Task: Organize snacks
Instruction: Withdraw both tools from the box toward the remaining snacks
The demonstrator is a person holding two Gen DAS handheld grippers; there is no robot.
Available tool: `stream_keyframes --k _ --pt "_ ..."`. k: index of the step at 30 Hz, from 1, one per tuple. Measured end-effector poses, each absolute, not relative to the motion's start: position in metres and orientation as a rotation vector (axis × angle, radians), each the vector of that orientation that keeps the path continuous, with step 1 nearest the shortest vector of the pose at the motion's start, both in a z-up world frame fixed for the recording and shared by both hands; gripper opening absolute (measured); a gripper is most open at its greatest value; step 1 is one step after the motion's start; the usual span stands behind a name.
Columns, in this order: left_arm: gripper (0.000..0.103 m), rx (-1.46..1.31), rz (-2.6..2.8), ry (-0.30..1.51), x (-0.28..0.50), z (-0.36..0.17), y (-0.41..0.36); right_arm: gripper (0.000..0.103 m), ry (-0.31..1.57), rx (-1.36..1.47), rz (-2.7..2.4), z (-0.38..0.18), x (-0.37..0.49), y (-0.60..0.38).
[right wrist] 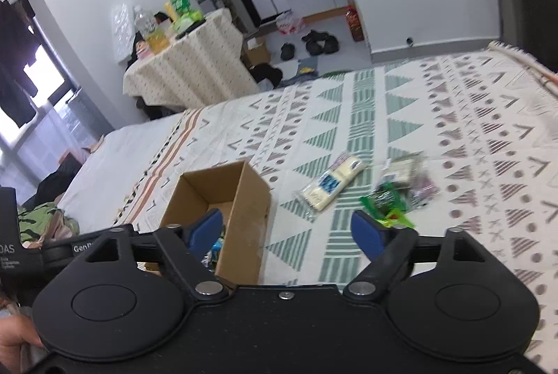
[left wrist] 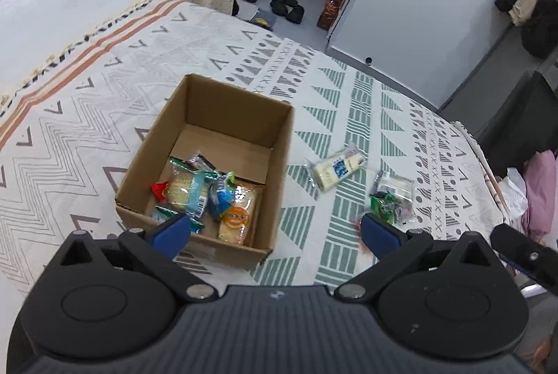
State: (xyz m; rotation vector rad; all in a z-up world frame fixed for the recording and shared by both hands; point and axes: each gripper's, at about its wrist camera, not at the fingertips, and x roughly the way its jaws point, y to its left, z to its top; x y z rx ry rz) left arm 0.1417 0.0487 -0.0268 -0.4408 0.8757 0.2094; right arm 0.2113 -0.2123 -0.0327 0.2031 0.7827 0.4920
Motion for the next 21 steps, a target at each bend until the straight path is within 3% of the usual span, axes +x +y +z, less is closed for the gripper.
stream_keyframes --k 11,21 --pt "0.103 -0.393 0.211 0.794 0.119 0.005 0.021 0.103 0.744 0.190 0.483 -0.017 0.188 -0.251" --pt "0.103 -0.379 0.185 0.755 0.107 0.022 -0.007 0.103 0.753 0.186 0.529 -0.011 0.172 -0.281"
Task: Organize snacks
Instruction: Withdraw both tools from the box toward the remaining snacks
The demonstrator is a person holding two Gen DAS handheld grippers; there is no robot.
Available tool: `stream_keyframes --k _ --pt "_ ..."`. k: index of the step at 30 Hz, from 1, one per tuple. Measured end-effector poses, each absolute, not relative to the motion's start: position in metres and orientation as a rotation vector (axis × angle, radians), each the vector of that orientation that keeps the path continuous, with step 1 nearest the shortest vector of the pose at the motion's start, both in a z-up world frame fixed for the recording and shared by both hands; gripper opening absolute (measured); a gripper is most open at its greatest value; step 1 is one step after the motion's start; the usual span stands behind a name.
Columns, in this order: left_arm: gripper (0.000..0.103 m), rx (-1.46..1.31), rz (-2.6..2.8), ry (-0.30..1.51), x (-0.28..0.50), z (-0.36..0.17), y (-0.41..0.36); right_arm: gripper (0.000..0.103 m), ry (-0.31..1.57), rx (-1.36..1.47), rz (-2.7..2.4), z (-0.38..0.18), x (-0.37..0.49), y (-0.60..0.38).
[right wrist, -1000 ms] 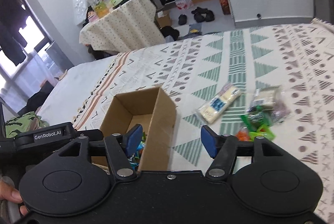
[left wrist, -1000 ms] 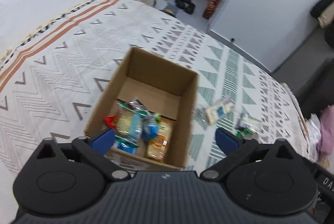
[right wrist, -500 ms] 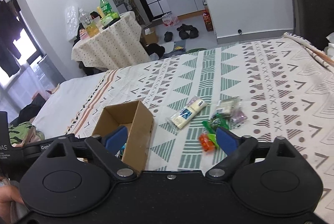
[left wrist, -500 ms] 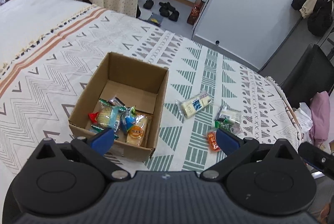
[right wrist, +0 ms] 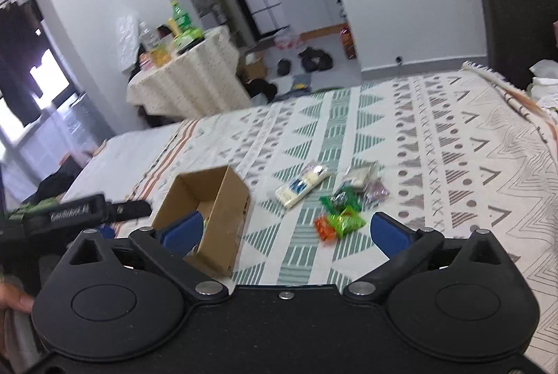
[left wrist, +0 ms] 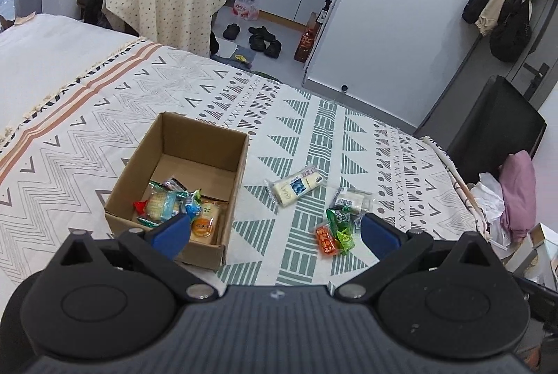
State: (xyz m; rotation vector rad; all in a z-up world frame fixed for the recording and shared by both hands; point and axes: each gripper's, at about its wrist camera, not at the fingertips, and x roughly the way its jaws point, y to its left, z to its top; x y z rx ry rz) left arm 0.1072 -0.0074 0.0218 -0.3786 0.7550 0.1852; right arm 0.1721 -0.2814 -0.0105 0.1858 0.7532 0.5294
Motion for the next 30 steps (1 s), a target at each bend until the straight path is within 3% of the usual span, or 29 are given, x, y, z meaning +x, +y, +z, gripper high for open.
stream_keyframes --k 30 --pt "0.102 -0.485 0.243 0.857 0.161 -0.041 -0.025 0.099 0.812 0.393 0.506 -0.098 0.222 -0.334"
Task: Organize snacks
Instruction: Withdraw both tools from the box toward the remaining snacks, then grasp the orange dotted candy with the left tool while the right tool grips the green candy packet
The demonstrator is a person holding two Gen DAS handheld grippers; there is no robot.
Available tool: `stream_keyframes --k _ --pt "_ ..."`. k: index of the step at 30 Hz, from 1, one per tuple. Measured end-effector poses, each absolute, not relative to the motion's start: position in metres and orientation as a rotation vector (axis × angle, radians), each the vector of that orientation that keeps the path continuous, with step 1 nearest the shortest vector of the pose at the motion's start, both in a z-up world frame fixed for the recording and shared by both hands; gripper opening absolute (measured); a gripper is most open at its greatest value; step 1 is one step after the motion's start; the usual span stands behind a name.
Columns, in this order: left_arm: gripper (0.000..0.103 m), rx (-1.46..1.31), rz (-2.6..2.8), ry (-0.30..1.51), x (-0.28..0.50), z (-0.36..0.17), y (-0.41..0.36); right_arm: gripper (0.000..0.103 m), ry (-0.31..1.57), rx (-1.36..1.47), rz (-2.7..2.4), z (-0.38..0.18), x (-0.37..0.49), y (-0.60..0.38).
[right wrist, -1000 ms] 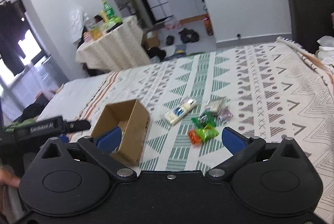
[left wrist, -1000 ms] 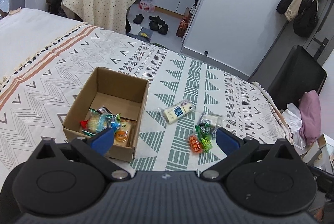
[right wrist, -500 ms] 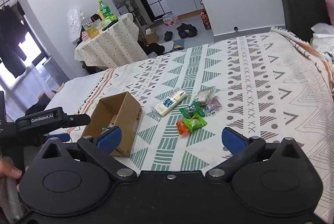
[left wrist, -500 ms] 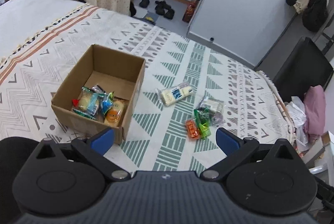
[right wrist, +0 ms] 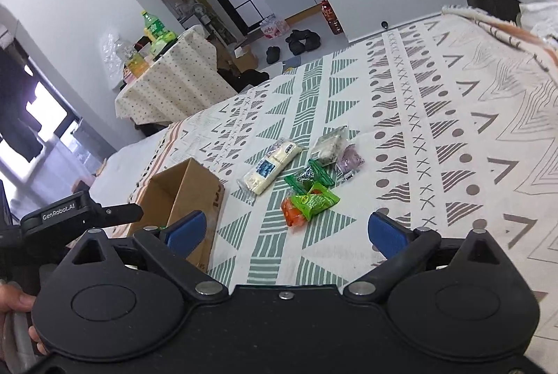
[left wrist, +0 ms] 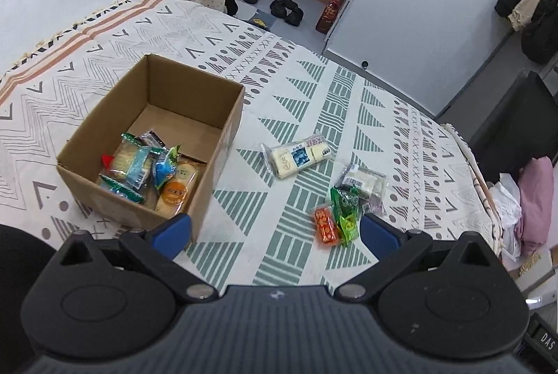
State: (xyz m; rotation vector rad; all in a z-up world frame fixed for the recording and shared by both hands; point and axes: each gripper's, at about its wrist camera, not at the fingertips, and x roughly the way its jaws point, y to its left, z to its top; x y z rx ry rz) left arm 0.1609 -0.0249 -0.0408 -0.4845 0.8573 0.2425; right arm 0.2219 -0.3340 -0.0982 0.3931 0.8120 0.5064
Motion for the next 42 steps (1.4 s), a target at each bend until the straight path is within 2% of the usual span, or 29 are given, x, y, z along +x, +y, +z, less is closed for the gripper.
stream_keyframes --k 6,13,16,20,22,28,40,42 --pt "0.099 -0.487 0.227 0.859 0.187 -0.059 -0.035 0.086 0.833 0.459 0.457 -0.126 0.244 -0.342" --pt "0.083 -0.528 0.194 0.896 0.217 -0.092 -0.049 0.070 0.884 0.596 0.419 -0.160 0.273 -0.354" --pt "0.078 -0.528 0.193 0.909 0.226 -0.105 -0.052 0.068 0.881 0.577 0.417 -0.168 0.282 -0.349" --pt "0.063 -0.559 0.189 0.943 0.240 -0.124 -0.052 0.064 0.909 0.592 0.434 -0.182 0.300 -0.341" --pt "0.060 -0.574 0.188 0.954 0.246 -0.134 -0.052 0.060 0.921 0.595 0.445 -0.187 0.308 -0.336" --pt "0.049 -0.625 0.193 1.012 0.263 -0.164 -0.054 0.059 0.939 0.567 0.477 -0.191 0.316 -0.323" --pt "0.046 -0.661 0.199 1.089 0.290 -0.194 -0.073 0.058 1.006 0.515 0.464 -0.209 0.327 -0.305" --pt "0.040 -0.665 0.213 1.095 0.290 -0.192 -0.072 0.058 1.015 0.517 0.453 -0.212 0.328 -0.306"
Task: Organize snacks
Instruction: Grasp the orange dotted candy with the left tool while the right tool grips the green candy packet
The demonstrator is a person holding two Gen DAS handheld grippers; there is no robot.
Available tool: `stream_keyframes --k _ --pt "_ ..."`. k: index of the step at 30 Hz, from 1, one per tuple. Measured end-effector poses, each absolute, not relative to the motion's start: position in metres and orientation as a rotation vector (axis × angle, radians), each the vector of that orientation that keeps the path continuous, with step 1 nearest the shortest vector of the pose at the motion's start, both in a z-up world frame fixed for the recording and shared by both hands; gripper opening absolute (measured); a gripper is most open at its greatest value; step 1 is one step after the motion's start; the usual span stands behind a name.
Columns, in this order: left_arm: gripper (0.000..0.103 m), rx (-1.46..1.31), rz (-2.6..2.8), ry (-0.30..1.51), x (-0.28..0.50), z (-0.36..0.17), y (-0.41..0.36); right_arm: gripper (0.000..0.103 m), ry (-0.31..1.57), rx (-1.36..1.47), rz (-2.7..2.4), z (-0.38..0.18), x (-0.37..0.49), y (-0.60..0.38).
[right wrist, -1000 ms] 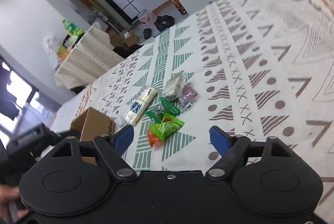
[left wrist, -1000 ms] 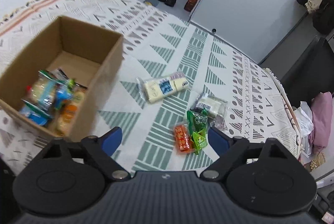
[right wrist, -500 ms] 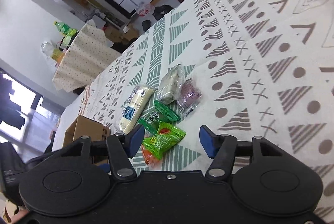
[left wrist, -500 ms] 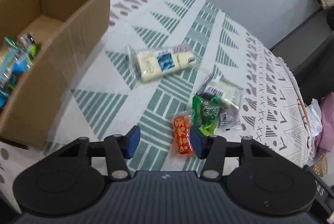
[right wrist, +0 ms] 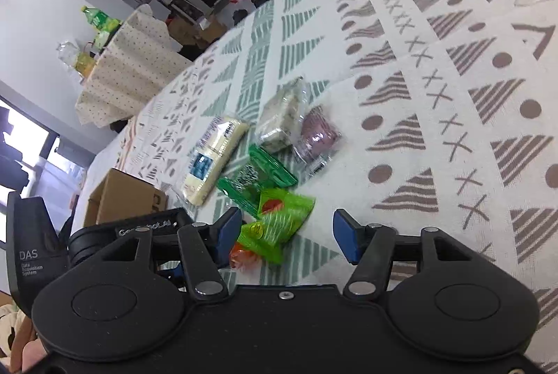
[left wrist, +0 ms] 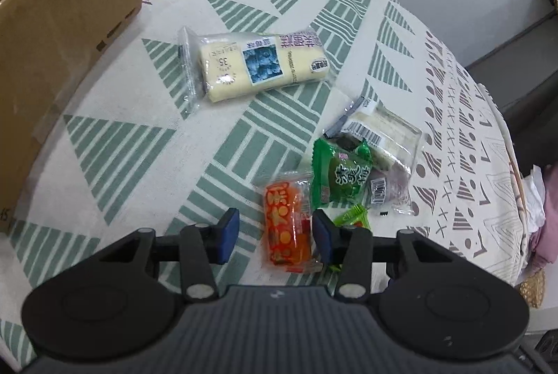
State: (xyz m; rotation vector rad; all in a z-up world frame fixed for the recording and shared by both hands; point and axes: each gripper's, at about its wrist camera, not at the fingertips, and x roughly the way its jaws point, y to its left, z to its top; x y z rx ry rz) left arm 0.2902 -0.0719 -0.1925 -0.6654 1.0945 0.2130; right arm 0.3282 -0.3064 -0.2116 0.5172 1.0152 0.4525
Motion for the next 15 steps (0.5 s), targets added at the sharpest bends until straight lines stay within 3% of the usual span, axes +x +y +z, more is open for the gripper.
stream_keyframes --k 2,15 --pt "0.020 -0.679 0.221 1.109 0.289 -0.193 -0.068 0.058 1.014 0.519 0.449 -0.212 0.328 -0.308" --pt "0.018 -0.669 0.248 1.113 0.261 -0.180 -0.044 0.058 1.019 0.400 0.462 -0.214 0.333 -0.275"
